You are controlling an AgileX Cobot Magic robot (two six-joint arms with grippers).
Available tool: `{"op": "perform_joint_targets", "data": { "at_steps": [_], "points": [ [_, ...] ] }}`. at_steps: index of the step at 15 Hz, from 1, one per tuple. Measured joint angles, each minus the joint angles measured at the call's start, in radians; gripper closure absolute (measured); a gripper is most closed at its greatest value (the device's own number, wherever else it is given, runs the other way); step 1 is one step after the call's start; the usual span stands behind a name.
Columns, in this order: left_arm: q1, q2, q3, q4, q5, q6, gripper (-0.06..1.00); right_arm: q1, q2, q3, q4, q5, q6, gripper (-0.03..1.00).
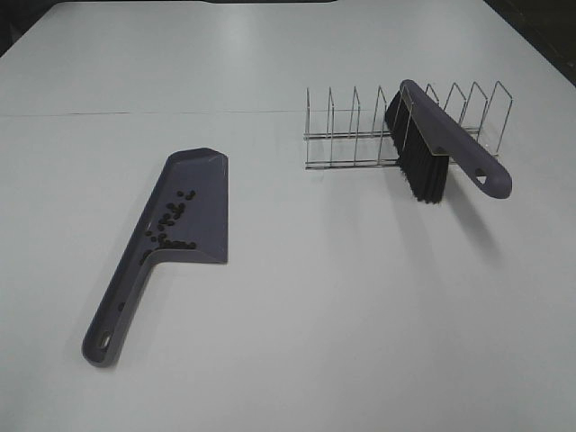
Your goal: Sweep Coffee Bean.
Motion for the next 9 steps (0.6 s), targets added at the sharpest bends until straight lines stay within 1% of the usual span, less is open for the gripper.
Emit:
{"op": "perform_joint_targets", "data": {
  "at_steps": [9],
  "points": [
    [0.0,0.0,0.0,0.0,0.0,0.0,0.27,0.0,0.0,0.0,0.0,-0.001,0.0,0.39]
  ]
}}
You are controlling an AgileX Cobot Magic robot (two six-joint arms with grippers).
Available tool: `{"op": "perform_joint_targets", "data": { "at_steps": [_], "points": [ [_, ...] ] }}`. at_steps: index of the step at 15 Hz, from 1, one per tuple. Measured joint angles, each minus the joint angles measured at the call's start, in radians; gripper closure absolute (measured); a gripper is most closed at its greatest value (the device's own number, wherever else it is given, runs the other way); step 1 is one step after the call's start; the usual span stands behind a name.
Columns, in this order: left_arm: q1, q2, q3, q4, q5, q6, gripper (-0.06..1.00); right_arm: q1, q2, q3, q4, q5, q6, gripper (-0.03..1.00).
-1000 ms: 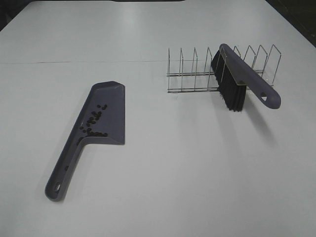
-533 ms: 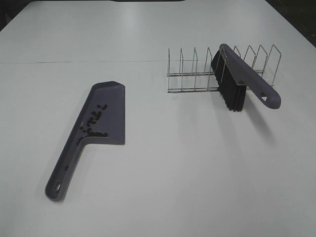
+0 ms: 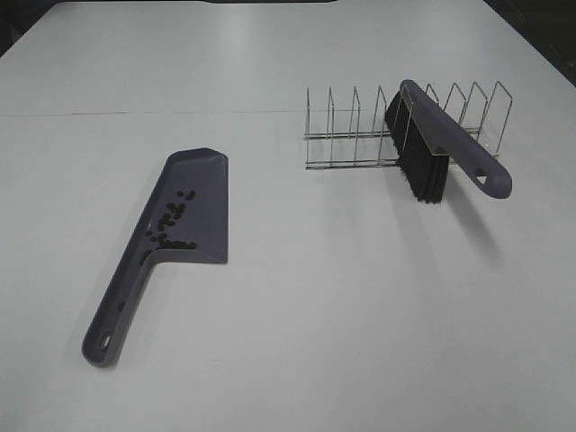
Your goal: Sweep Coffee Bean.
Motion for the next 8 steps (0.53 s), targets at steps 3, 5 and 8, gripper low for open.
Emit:
{"op": "perform_joint_targets", "data": {
  "at_steps": [3,5,8],
  "points": [
    [0.0,0.0,0.0,0.0,0.0,0.0,0.27,0.0,0.0,0.0,0.0,0.0,0.0,0.39],
    [0.0,0.0,0.0,0.0,0.0,0.0,0.27,0.0,0.0,0.0,0.0,0.0,0.0,0.39],
    [0.0,0.0,0.0,0.0,0.0,0.0,0.27,0.0,0.0,0.0,0.0,0.0,0.0,0.39]
  ]
}}
